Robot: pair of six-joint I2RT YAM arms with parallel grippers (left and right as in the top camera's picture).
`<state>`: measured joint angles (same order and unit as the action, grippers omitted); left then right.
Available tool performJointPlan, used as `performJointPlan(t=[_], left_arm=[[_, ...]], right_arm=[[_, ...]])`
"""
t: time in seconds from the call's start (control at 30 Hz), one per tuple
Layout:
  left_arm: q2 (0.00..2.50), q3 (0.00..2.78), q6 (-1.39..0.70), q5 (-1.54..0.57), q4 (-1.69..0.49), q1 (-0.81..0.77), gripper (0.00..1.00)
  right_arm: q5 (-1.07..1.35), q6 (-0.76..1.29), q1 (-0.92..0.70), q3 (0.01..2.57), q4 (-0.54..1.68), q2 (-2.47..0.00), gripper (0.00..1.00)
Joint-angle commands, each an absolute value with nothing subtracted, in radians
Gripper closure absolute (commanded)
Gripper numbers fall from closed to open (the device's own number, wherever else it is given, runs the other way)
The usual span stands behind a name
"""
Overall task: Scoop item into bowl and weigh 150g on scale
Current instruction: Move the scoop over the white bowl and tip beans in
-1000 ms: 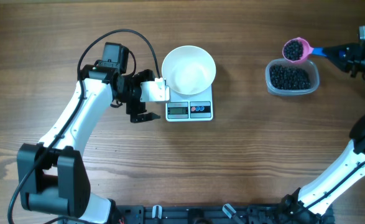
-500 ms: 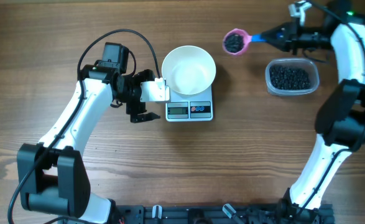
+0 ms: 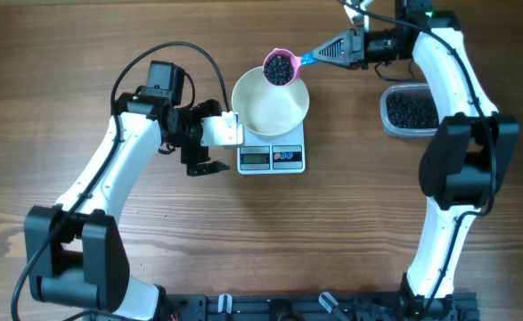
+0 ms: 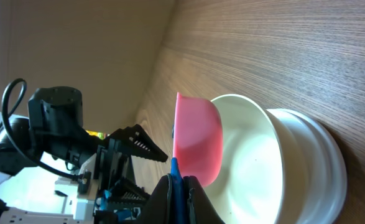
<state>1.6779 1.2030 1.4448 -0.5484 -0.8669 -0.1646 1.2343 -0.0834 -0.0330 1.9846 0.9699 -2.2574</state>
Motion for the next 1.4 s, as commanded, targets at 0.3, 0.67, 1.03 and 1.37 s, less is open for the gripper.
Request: performJointPlan(t=[0.3,0.67,1.03,1.37], left_arm=[[1.689,1.196,1.435,-0.571,-0.867,-0.166,0.00],[1.689,1.196,1.435,-0.571,-0.867,-0.166,0.00],[1.689,1.196,1.435,-0.571,-0.867,-0.166,0.00],[1.689,1.196,1.435,-0.571,-0.867,-0.167,0.00]], right_arm=[[0.936,-0.210,-0.087,1.991,0.967,-2.076,0.96],[0.751,-0.745,-0.149,1.990,0.995,-2.046,0.96],[0.813,-0.786,-0.149,1.990,0.977,-2.046,0.96],[0.809,-0.810,-0.149,1.991,0.933,-1.972,0.96]])
